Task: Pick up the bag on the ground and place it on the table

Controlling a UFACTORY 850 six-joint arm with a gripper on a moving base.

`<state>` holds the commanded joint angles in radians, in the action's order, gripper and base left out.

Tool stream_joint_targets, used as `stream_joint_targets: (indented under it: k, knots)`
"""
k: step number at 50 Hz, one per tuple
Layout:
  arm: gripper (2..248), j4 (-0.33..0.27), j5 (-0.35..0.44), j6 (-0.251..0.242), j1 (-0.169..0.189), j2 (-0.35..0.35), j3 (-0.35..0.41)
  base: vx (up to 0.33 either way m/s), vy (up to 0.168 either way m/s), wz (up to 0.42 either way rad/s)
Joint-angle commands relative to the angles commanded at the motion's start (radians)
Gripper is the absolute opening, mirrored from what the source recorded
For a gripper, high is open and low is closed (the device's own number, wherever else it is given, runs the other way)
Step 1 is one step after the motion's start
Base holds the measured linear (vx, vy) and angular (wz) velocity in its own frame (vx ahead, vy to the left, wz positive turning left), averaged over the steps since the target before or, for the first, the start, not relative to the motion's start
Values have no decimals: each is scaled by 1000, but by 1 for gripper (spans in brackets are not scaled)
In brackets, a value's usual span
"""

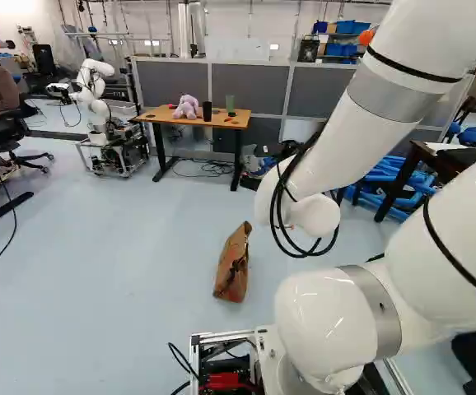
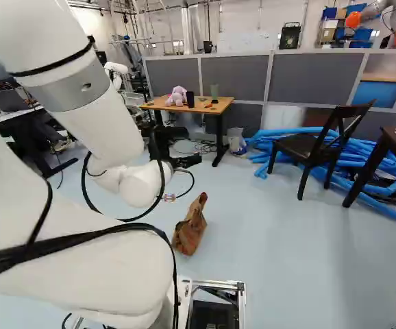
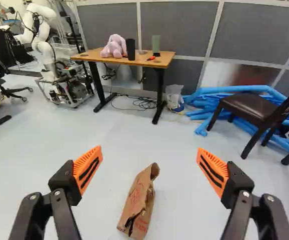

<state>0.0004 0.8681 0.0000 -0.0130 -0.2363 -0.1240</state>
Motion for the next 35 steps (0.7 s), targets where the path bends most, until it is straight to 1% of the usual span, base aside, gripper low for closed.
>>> stream_joint_targets:
  k: [14, 35]
  knots:
    - [247, 17, -38, 0, -16, 77, -69, 0, 0, 0]
    - [247, 66, -124, 0, -40, 197, -183, 0, 0, 0]
